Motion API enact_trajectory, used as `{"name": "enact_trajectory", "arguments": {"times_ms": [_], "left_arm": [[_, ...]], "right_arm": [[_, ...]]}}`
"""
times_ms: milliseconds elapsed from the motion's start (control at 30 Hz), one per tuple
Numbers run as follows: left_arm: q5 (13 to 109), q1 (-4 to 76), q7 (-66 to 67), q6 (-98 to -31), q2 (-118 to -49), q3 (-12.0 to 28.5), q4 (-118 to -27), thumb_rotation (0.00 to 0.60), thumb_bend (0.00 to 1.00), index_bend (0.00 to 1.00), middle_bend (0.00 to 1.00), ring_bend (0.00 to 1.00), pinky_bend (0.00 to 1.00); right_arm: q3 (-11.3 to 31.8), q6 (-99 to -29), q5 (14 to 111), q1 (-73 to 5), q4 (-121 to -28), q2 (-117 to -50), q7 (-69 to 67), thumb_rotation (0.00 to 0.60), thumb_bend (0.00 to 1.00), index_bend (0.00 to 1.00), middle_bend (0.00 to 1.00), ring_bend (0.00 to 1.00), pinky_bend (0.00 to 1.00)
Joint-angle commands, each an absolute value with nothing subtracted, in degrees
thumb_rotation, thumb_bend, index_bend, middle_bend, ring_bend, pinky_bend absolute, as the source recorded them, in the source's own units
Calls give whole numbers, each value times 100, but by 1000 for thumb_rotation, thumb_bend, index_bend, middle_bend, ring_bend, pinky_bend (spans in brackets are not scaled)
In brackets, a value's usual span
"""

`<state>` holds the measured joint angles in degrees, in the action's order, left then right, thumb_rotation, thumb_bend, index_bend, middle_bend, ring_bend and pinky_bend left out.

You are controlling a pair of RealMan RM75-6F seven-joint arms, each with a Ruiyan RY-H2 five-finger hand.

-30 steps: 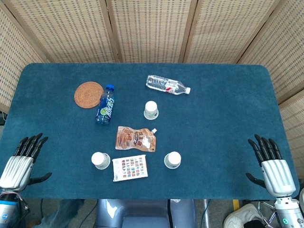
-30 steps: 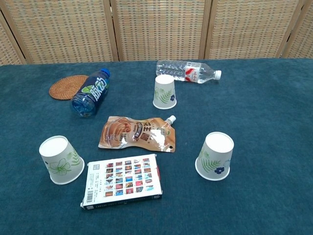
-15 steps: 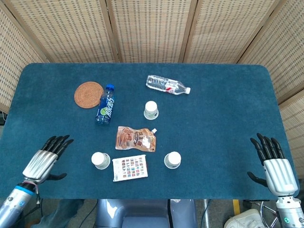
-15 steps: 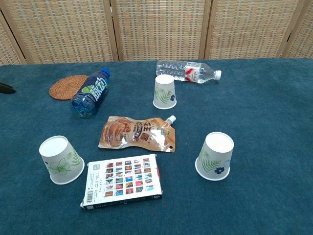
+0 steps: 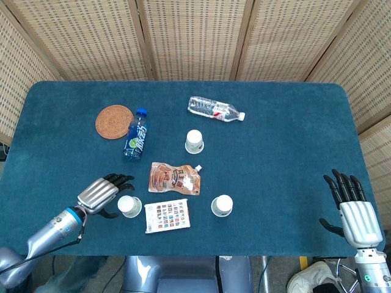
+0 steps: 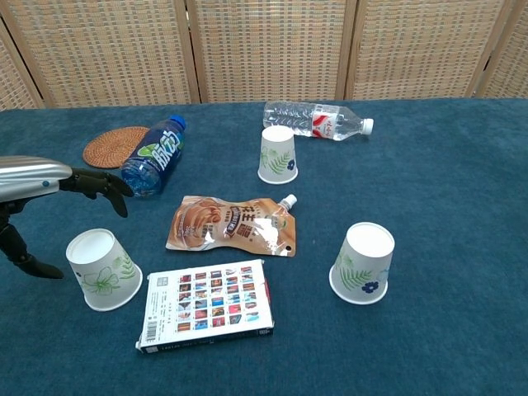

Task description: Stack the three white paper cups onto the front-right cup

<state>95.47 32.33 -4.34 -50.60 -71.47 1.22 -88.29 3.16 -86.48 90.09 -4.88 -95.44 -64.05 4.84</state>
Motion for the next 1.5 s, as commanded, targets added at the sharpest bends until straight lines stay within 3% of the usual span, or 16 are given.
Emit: {"name": "enact_trajectory", "arguments": {"times_ms": [33,100,267,333,700,967,1133,1500], "left_arm": [[9489,3321,-479,-4977,-7250,122,-8765,600,172,284,158,161,198],[9467,3382,-550,-4915,-7301,97,-8749,600,180,323,187,188,222],[9413,3435,-486,-5056,-7462,119,-8638,600,215,528,353,334,336],[9368,3457,-453,-5058,-7461,124,-8657,600,218,553,374,353,344],[9124,3708,-414,-5187,-7044,422,-9342,600,220,560,379,357,346],[8665,4532,-188,-4741,-6909,1226,-10087,600,215,560,379,357,346],[7933,5532,-6,-3881,-7489,1790,-10099,600,193,562,379,357,346],[7026,6525,981,-3419,-8353,1760,-9563,600,193,569,379,360,346]], "right_arm": [[318,-8642,9005,-493,-9542,-6411,489,600,0,33,0,0,0],[319,-8646,9002,-492,-9543,-6411,490,600,0,33,0,0,0],[323,-8670,9000,-482,-9540,-6404,463,600,0,33,0,0,0],[325,-8676,8998,-480,-9540,-6400,452,600,0,33,0,0,0],[361,-8598,8885,-509,-9521,-6406,452,600,0,33,0,0,0],[463,-8490,8638,-553,-9471,-6423,453,600,0,33,0,0,0],[559,-8428,8412,-573,-9401,-6431,449,600,0,33,0,0,0],[655,-8381,8173,-569,-9299,-6406,329,600,0,33,0,0,0]]}}
